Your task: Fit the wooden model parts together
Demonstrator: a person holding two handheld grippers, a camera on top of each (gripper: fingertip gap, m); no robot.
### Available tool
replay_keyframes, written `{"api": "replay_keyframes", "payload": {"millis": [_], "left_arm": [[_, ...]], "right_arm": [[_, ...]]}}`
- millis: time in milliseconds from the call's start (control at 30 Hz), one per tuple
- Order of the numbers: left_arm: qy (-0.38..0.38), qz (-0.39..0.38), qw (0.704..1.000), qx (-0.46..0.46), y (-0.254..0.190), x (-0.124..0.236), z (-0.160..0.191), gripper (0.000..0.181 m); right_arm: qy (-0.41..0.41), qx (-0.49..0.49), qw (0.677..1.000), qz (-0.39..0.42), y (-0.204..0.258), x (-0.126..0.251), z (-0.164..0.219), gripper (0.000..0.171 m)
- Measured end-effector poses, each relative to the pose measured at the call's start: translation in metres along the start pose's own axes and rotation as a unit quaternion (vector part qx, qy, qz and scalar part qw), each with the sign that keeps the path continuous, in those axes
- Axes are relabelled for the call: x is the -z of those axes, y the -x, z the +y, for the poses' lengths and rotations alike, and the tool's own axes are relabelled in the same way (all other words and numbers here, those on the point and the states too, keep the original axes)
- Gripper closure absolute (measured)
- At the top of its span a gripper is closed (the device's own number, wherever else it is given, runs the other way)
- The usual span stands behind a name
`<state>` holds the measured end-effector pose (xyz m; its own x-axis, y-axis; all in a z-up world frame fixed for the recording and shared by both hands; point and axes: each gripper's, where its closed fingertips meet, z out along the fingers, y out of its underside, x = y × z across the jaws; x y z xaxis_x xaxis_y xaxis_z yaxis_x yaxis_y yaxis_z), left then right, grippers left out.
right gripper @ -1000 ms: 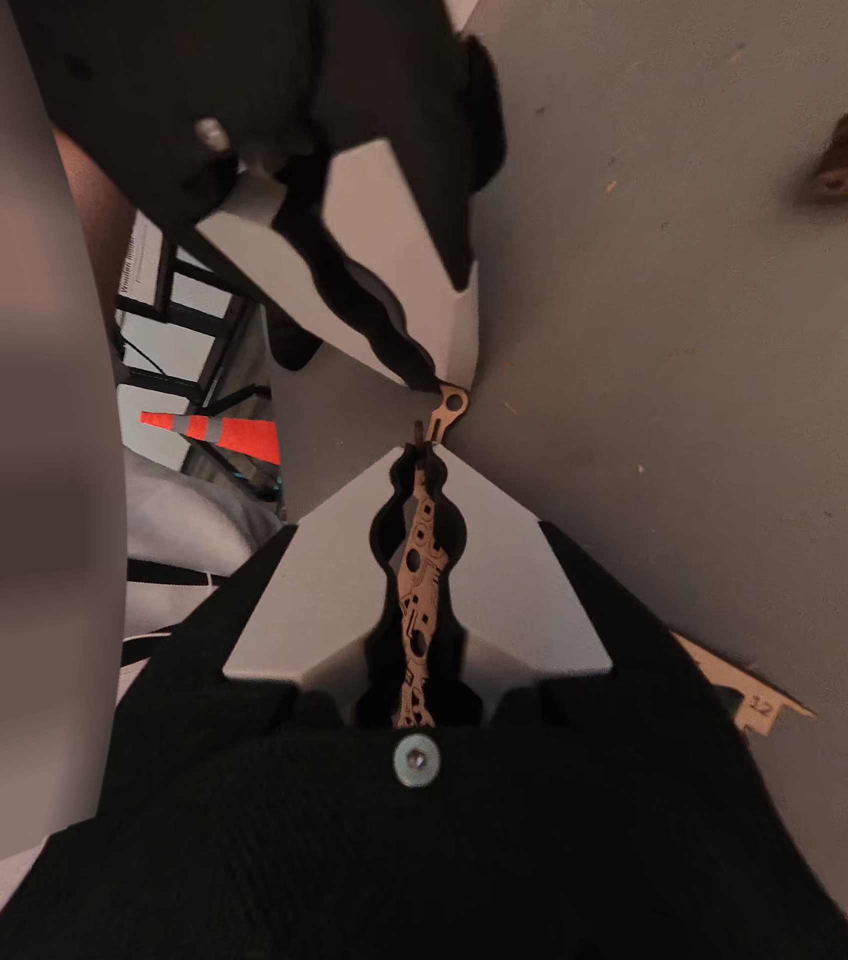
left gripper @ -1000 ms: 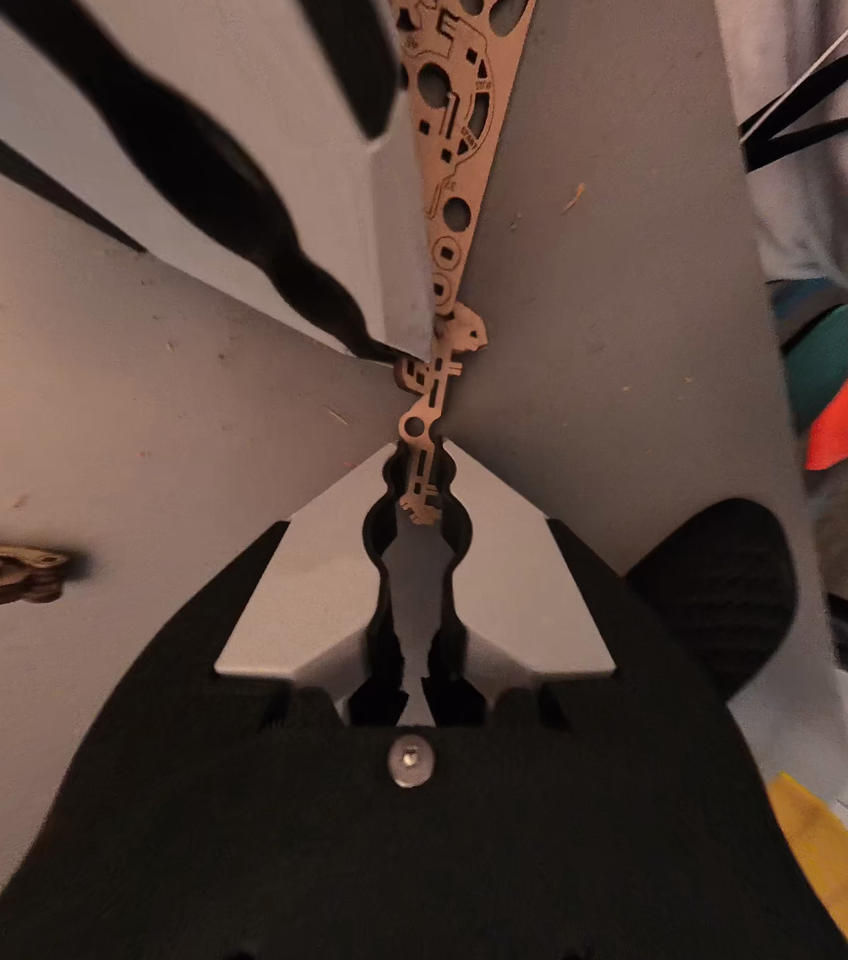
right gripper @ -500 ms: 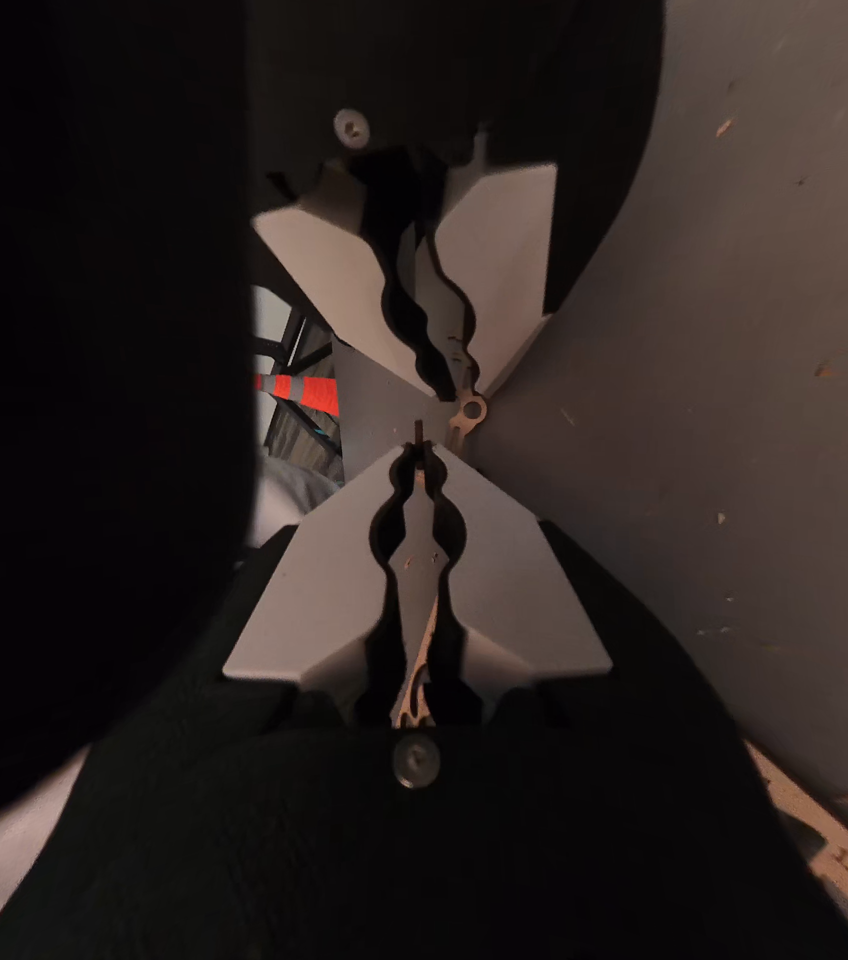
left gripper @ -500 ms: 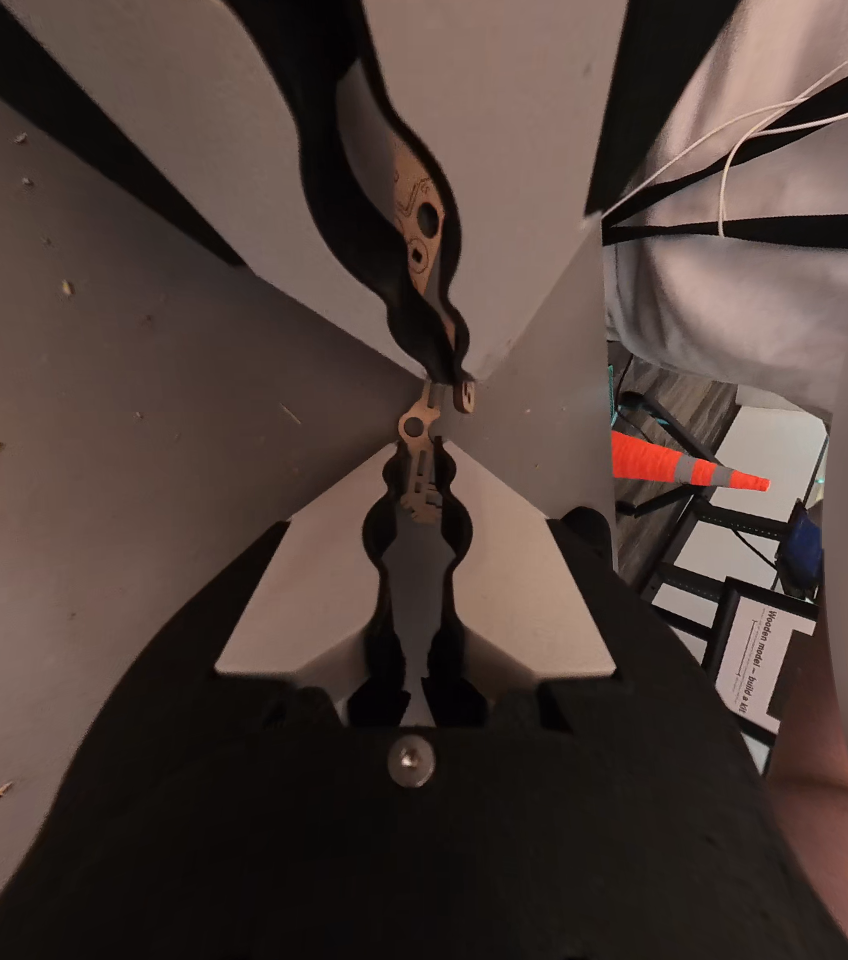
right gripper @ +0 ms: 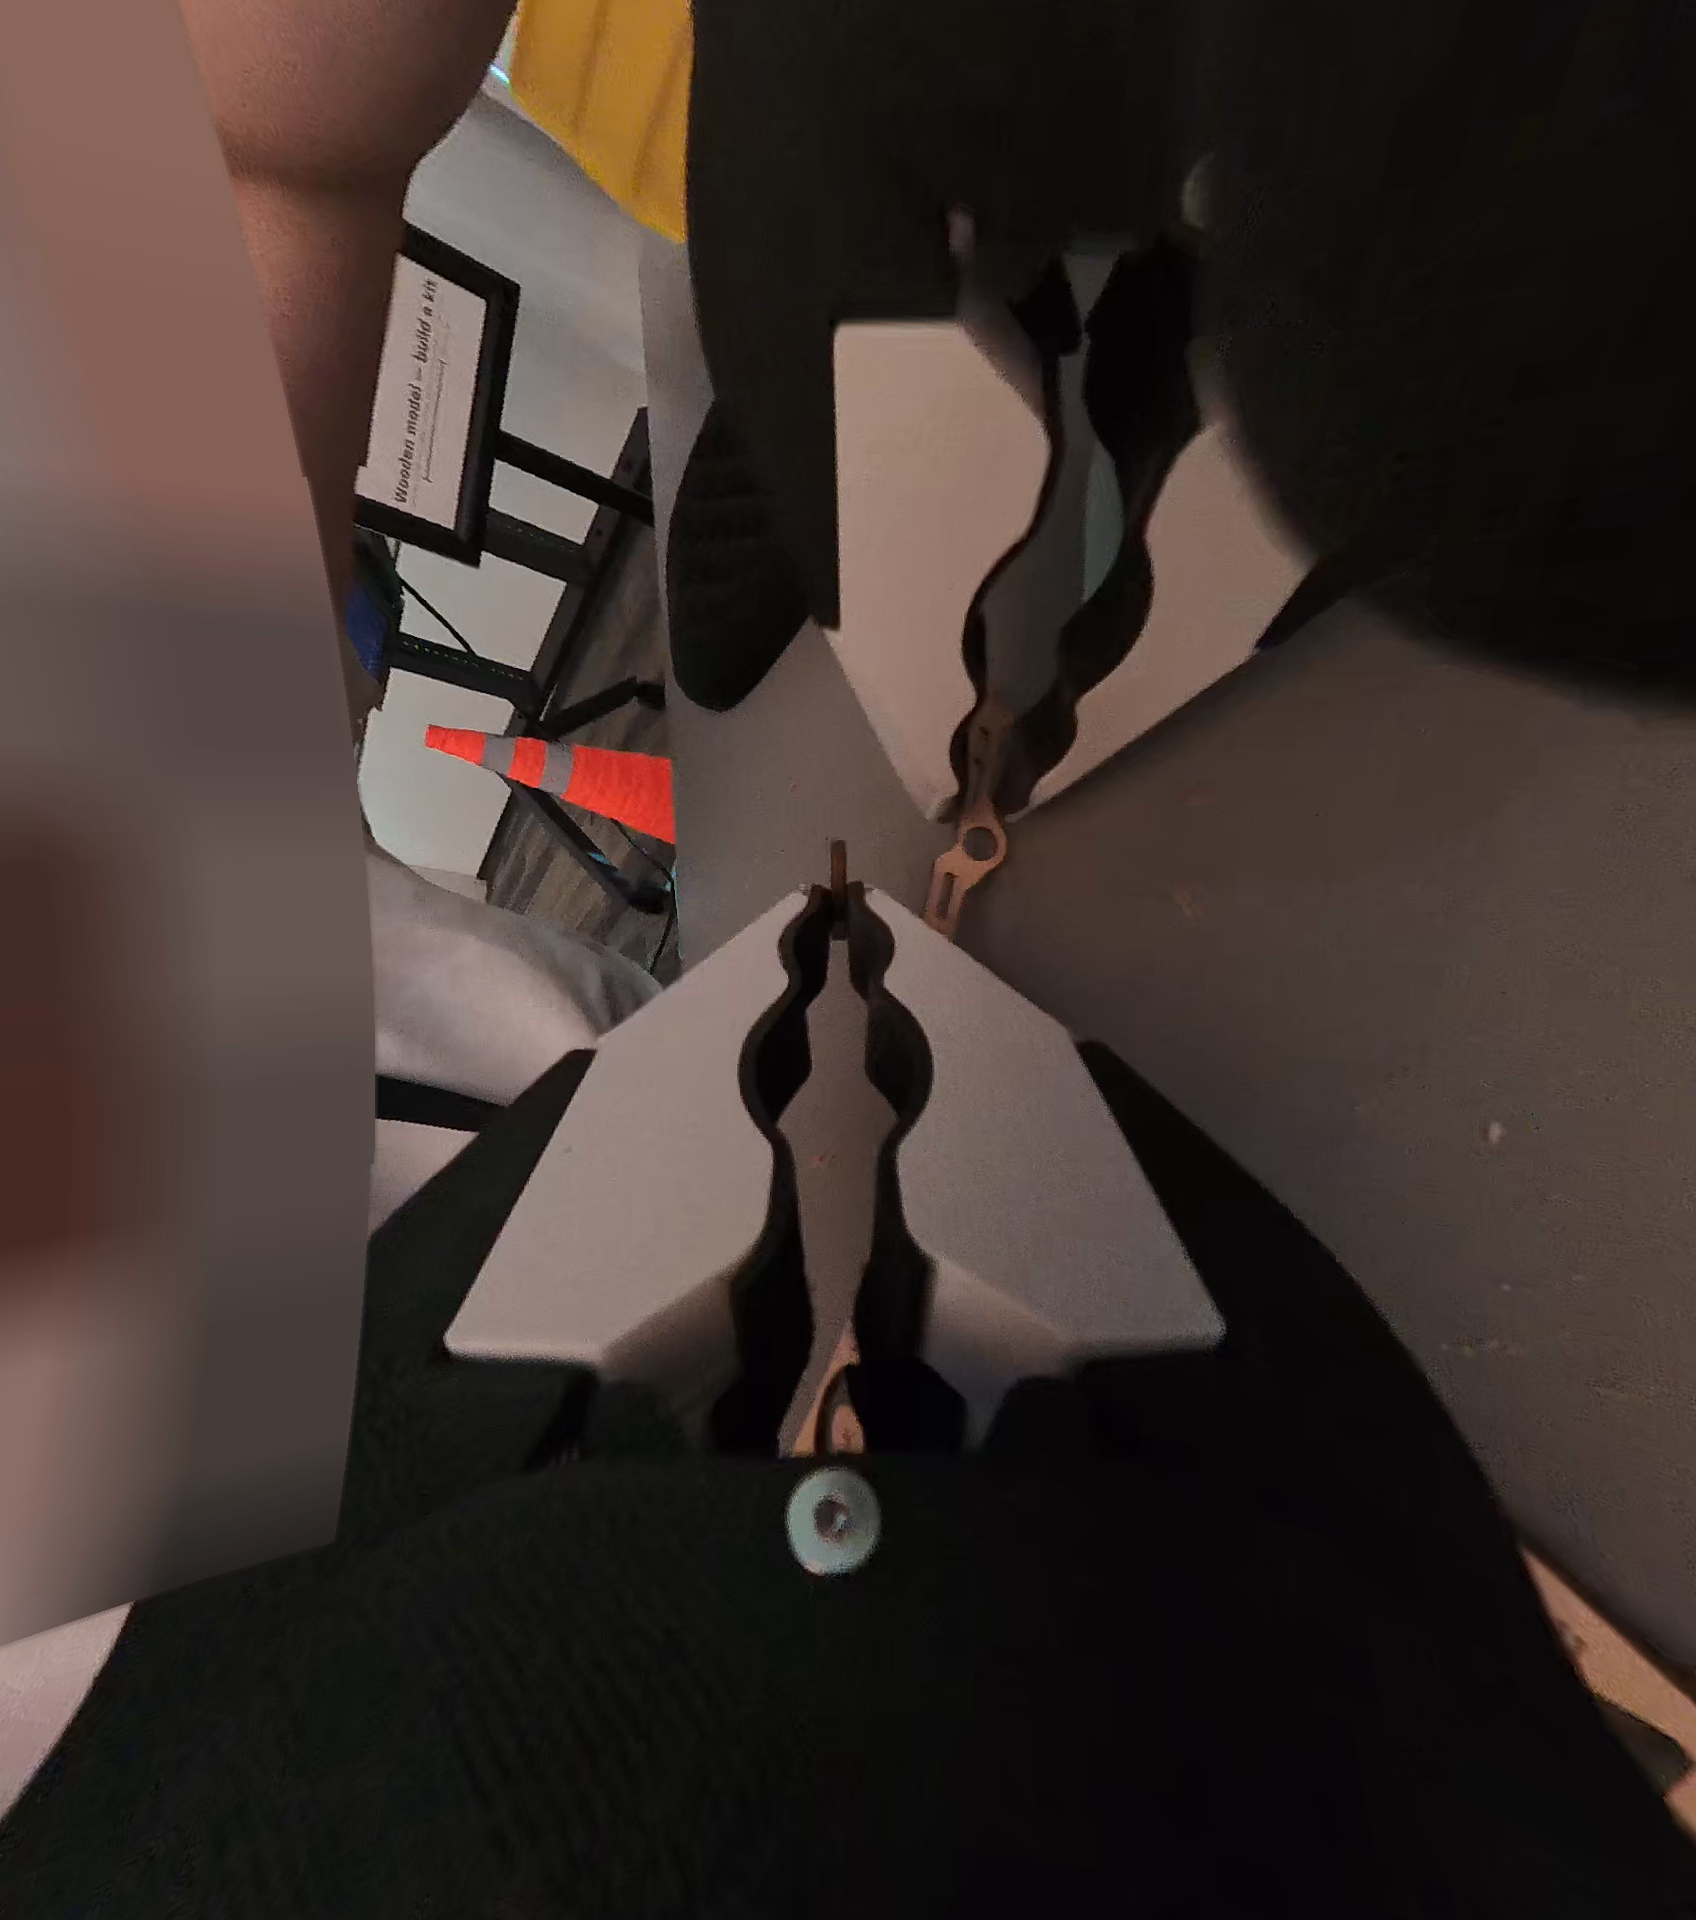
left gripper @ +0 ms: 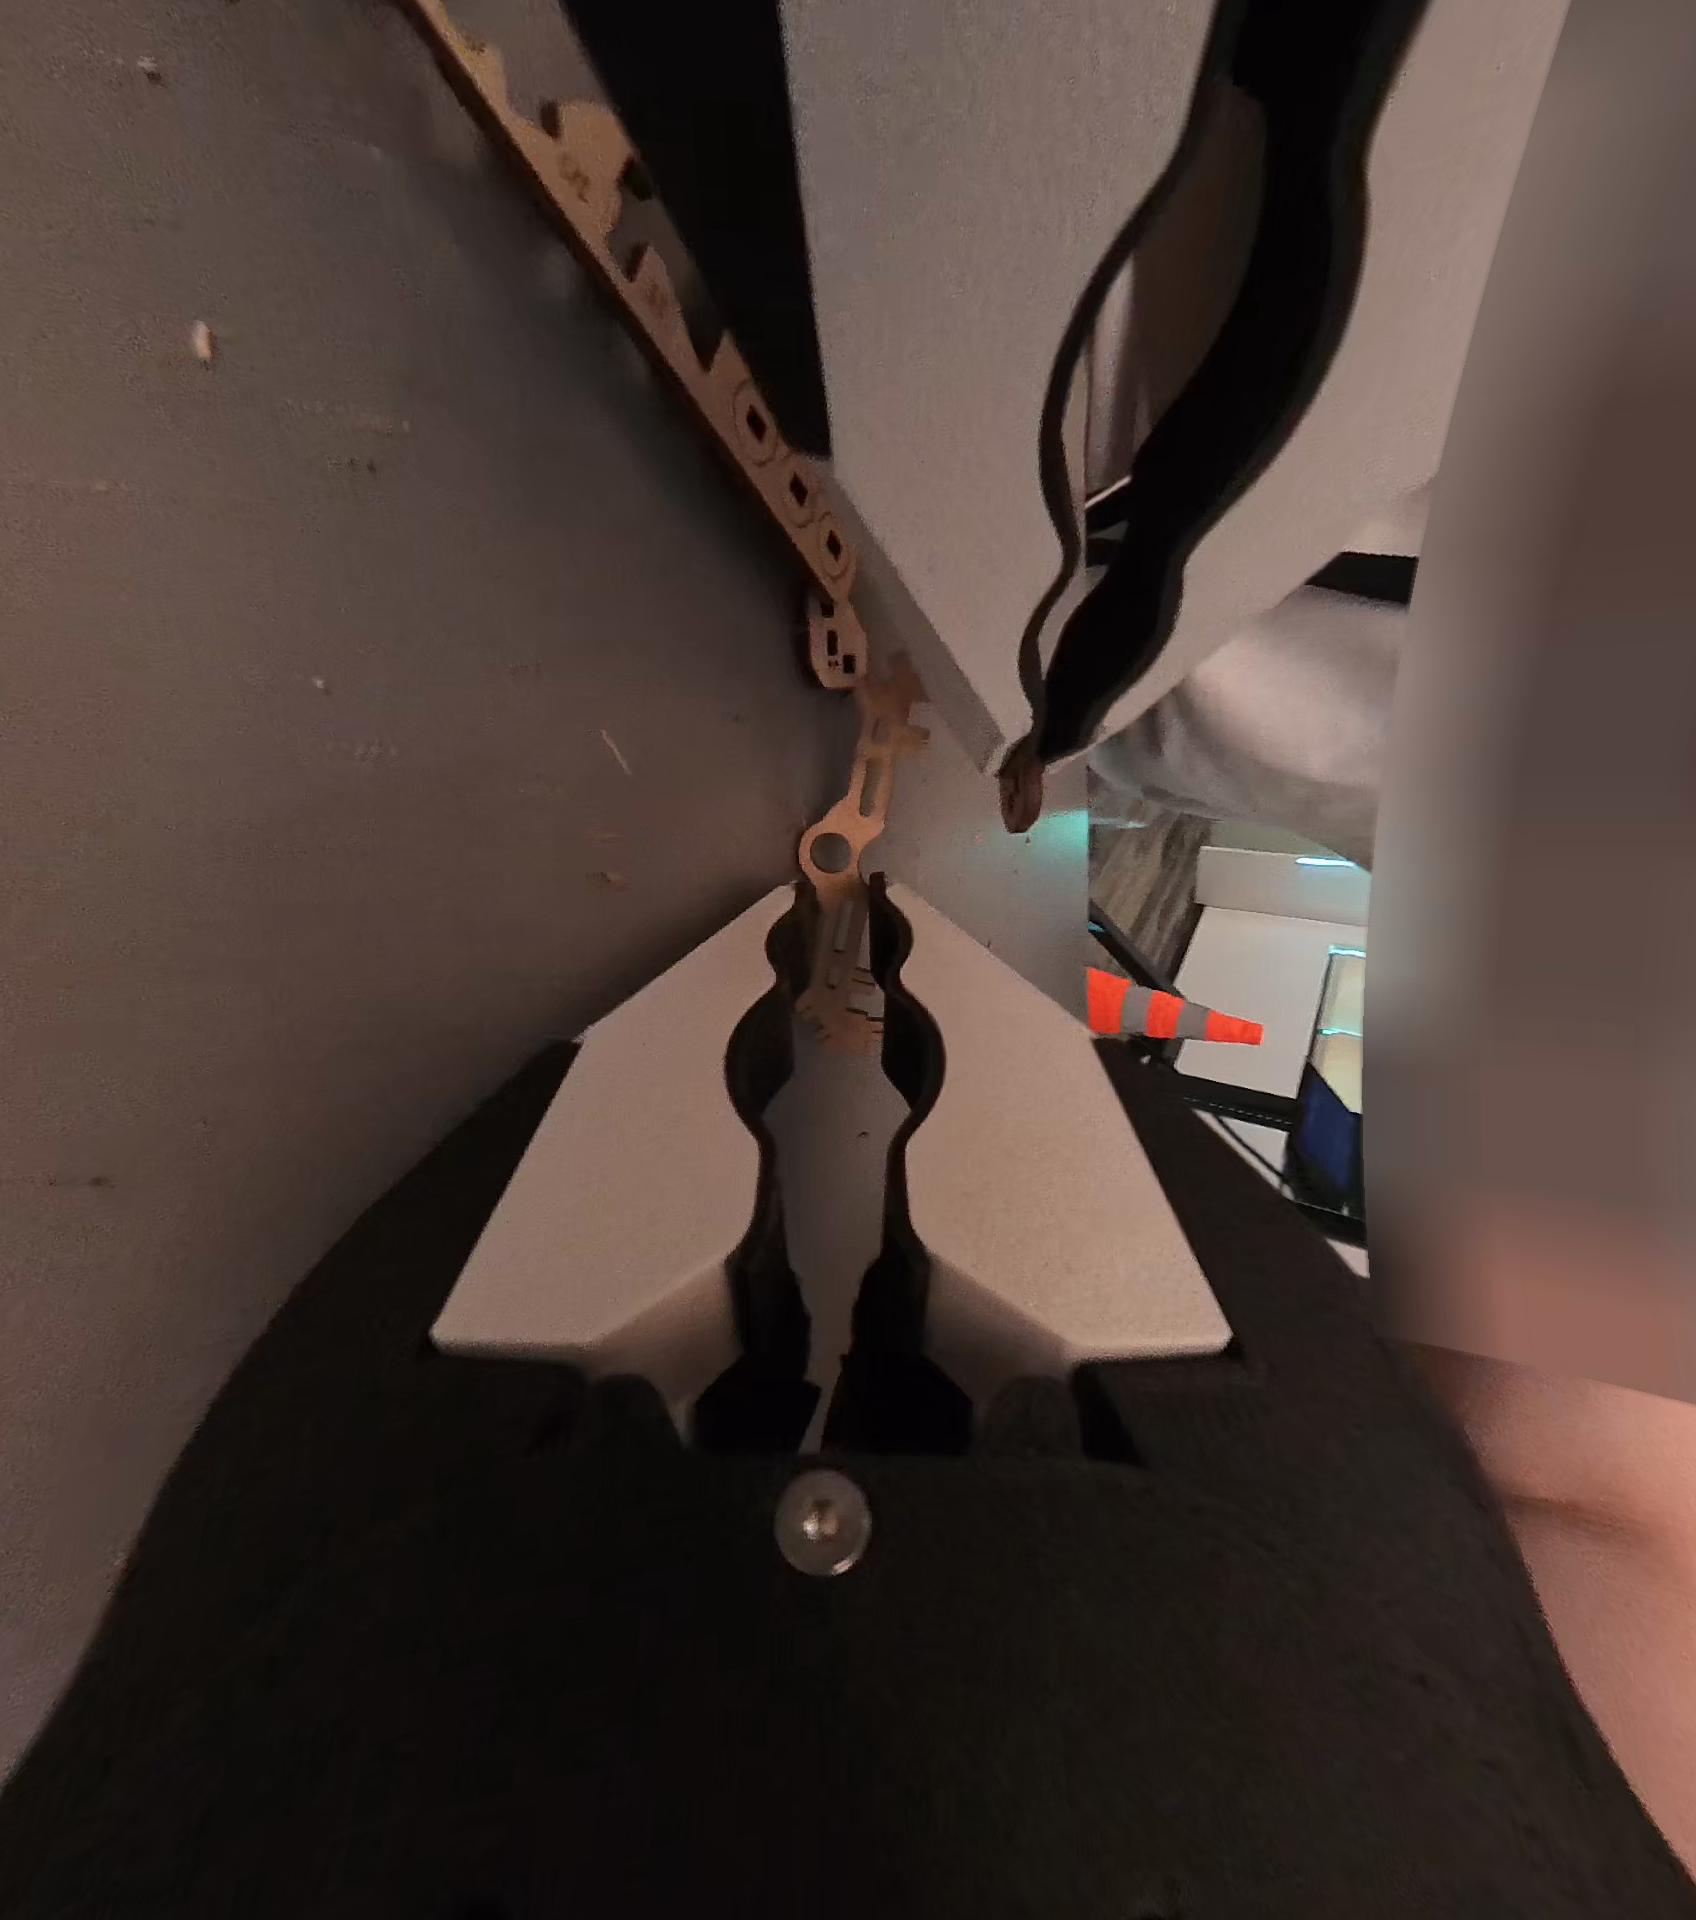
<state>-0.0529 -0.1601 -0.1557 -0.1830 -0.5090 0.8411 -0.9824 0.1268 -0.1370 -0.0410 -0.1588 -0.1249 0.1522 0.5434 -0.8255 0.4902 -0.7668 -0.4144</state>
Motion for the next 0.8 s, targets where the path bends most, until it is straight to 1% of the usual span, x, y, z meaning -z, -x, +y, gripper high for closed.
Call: {"api": "replay_keyframes", "payload": {"millis": [33, 67, 133, 233, 267, 400, 533, 800], "left_arm": [[0.001, 0.005, 1.000, 0.003, 0.000, 0.000, 0.000, 0.173], [0.003, 0.010, 1.000, 0.002, 0.000, 0.000, 0.002, 0.173], [0.014, 0.025, 1.000, 0.010, -0.001, 0.000, 0.008, 0.173], [0.016, 0.043, 0.999, 0.028, -0.002, 0.001, 0.011, 0.173], [0.020, 0.044, 0.998, 0.030, -0.002, 0.001, 0.011, 0.173], [0.043, 0.045, 0.997, 0.038, -0.002, 0.001, 0.013, 0.173], [0.056, 0.055, 0.996, 0.050, -0.002, 0.001, 0.013, 0.173], [0.073, 0.053, 0.995, 0.049, -0.002, 0.001, 0.014, 0.172]], "right_arm": [[-0.003, 0.007, 1.000, 0.000, 0.000, 0.000, -0.002, 0.170], [-0.011, 0.015, 1.000, -0.002, 0.002, 0.000, -0.005, 0.170], [0.005, 0.038, 0.999, -0.011, 0.008, -0.004, -0.001, 0.170], [0.024, 0.080, 0.996, 0.024, -0.003, -0.008, 0.004, 0.170], [0.027, 0.083, 0.996, 0.023, -0.004, -0.010, 0.004, 0.170], [0.023, 0.076, 0.997, 0.019, -0.005, -0.007, -0.006, 0.170], [0.077, 0.048, 0.996, 0.012, -0.006, -0.012, 0.005, 0.170], [0.091, 0.015, 0.996, 0.011, -0.011, -0.015, 0.007, 0.170]]}}
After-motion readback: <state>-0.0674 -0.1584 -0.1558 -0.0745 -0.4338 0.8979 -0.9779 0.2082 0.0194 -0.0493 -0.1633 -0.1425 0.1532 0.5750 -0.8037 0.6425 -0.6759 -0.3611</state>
